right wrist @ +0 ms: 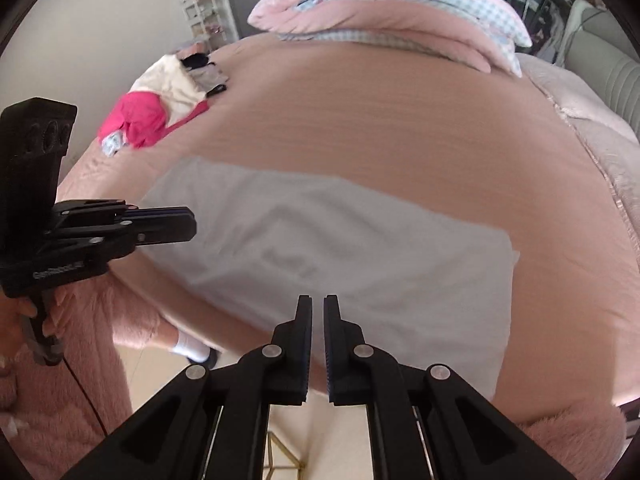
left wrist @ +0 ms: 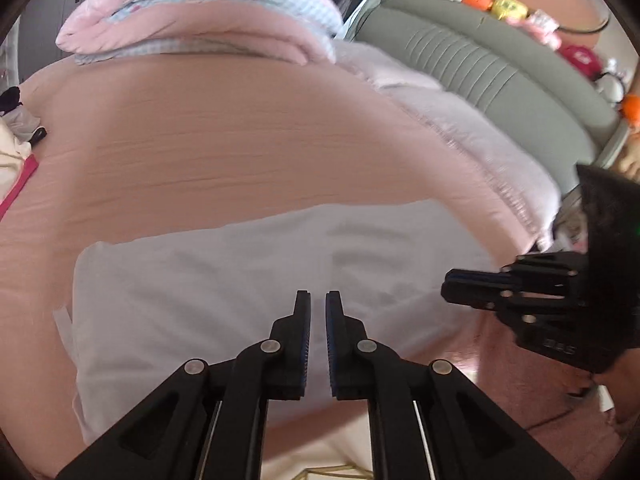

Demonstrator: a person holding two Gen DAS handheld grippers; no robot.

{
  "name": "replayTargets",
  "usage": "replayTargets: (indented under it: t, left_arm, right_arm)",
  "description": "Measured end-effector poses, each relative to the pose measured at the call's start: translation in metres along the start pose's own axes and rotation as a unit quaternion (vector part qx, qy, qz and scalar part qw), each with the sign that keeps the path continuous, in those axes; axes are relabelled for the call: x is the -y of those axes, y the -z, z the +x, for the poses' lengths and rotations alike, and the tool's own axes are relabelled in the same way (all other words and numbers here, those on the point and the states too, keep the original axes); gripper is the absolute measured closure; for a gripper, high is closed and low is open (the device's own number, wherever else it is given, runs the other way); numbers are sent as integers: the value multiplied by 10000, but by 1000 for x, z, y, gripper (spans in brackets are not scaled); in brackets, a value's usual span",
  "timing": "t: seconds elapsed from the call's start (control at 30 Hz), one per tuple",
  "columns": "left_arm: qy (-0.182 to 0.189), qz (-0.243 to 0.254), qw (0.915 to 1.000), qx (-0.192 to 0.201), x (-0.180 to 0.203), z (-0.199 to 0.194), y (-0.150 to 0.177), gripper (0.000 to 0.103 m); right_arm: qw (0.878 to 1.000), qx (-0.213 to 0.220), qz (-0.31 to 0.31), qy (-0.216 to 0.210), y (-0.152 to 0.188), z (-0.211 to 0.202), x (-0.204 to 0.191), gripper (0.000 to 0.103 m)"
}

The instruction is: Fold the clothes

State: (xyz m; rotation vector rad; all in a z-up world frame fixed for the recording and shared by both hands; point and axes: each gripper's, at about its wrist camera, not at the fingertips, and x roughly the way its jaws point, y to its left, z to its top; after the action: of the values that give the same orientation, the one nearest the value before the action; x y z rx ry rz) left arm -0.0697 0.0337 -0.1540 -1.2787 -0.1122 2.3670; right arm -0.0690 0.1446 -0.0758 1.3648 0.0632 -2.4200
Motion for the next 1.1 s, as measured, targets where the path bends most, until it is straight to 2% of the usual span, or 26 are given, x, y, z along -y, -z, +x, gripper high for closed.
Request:
replayTargets:
  t: [0.07, 0.13, 0.17, 0.27, 0.37, 0.43, 0.53, 0.57, 0.63, 0.67, 0.73, 0.8, 0.87, 0.9, 0.93, 1.03, 1.07, 1.1]
  left_arm:
    - [-75, -1, 9991, -420, 2, 19, 6, 97]
    - [-134, -14, 9985, -527, 6, 23, 22, 97]
    - [-58, -92, 9988, -482, 5, 18, 27, 97]
    - [186, -314, 9984, -427, 0, 5, 41, 97]
    - [361, -396, 9977, -415, -3, -2, 45, 96]
    - [319, -426, 9983, -239, 0, -5, 39, 96]
    - [223, -455, 9987, 37, 1, -8, 35, 96]
    - [207, -458, 9987, 21, 0, -6, 34, 96]
    - [90, -566, 9984, 17, -9, -8, 34, 96]
    - [-4, -663, 9978, 27, -16, -11, 35, 96]
    - [-191, -856, 9961, 45, -32, -16, 36, 96]
    - [-377, -1049, 9937, 64, -47, -22, 37, 96]
    - [-564, -1241, 9906, 83, -62, -28, 39, 96]
    - [-641, -1339, 9889, 100, -70, -31, 39, 96]
    - [-569, -1436, 9878, 188, -74, -32, 35, 96]
    - [-633, -1176, 9906, 304, -68, -29, 12, 96]
    - [-739, -987, 9920, 257, -61, -24, 1, 96]
    - [-831, -871, 9926, 168, -57, -18, -9, 96]
  right_arm:
    - [9997, -233, 93, 20, -6, 20, -2, 98]
    - [9984, -554, 49, 109, 0, 37, -4, 98]
    - [9974, -711, 21, 150, 3, 44, -5, 98]
    - [9979, -651, -55, 10, 18, 37, 1, 98]
    - [9969, -741, 171, -218, 29, 28, 17, 100]
    - [9972, -707, 160, -169, 27, 21, 17, 100]
    - [9991, -432, -3, 51, 18, 10, 9, 98]
    - [9994, -341, 5, 30, 15, 10, 5, 98]
    - [9998, -176, 45, -43, 11, 12, -1, 89]
    - [9996, -256, 63, -115, 11, 18, -1, 78]
    - [9981, -606, 54, -88, 15, 34, 3, 78]
    - [9970, -730, 168, -189, 20, 30, 17, 82]
    - [9953, -957, 130, -68, 19, 24, 25, 85]
    - [9948, -1013, 59, 30, 17, 18, 28, 83]
    - [9942, -1069, -12, 127, 14, 13, 31, 80]
    - [9990, -424, 115, 89, -5, -9, 45, 77]
    - [9995, -175, 232, 79, -12, -15, 52, 71]
    - [9990, -101, 397, 186, -19, -13, 60, 68]
